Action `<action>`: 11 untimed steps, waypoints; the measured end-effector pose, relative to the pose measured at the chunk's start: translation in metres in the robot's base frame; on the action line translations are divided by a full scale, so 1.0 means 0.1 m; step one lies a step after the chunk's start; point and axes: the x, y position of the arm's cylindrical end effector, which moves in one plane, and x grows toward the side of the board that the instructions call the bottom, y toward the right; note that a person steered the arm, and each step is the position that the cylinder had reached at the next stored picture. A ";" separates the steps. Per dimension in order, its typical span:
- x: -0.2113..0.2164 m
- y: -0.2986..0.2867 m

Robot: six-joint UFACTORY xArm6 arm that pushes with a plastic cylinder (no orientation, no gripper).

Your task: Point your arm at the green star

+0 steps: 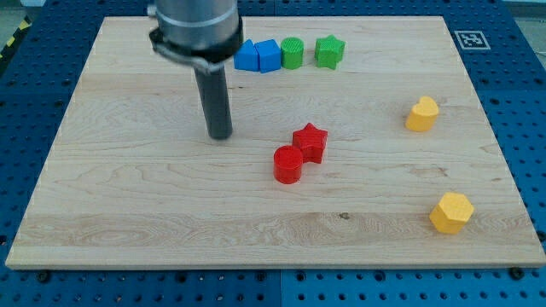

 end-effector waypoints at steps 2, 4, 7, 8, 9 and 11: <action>-0.97 -0.31; -2.23 0.01; -2.03 0.81; -1.96 0.99; -1.86 1.23; -1.47 1.61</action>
